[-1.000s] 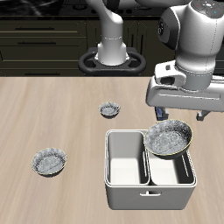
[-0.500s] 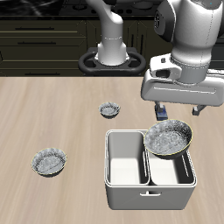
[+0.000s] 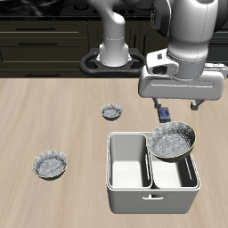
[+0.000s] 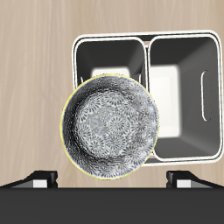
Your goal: Place the largest bowl in the left side of the drainer and place the smallest bowl in the right side
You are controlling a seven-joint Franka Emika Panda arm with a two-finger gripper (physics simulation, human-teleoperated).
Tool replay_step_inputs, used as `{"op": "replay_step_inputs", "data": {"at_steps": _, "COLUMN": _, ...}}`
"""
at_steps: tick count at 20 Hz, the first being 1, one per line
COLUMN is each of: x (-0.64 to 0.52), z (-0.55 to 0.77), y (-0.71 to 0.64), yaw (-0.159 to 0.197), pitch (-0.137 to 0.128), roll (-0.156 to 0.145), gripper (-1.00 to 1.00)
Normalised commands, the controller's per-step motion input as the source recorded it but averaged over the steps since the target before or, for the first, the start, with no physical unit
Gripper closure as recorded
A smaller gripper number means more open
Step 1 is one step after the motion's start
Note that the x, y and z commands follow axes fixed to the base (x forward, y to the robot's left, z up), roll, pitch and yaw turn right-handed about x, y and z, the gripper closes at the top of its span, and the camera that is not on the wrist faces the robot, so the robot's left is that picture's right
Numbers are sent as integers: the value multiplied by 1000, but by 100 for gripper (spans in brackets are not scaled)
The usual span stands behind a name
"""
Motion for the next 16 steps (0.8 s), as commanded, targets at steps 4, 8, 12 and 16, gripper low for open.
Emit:
{"op": "replay_step_inputs", "data": {"at_steps": 4, "x": -230, "z": 3, "y": -219, "yaw": 4, "pitch": -8, "roll": -8, "gripper": -100}}
{"op": "replay_step_inputs", "data": {"at_steps": 8, "x": -291, "z": 109, "y": -160, "yaw": 29, "pitch": -45, "roll": 10, "gripper": -100}}
{"op": "replay_step_inputs", "data": {"at_steps": 12, "x": -416, "z": 99, "y": -249, "yaw": 48, "pitch": -51, "roll": -11, "gripper": -100}}
{"op": "replay_step_inputs", "data": {"at_steps": 16, "x": -67, "z": 5, "y": -54, "yaw": -5, "pitch": -3, "roll": -7, "gripper": -100}}
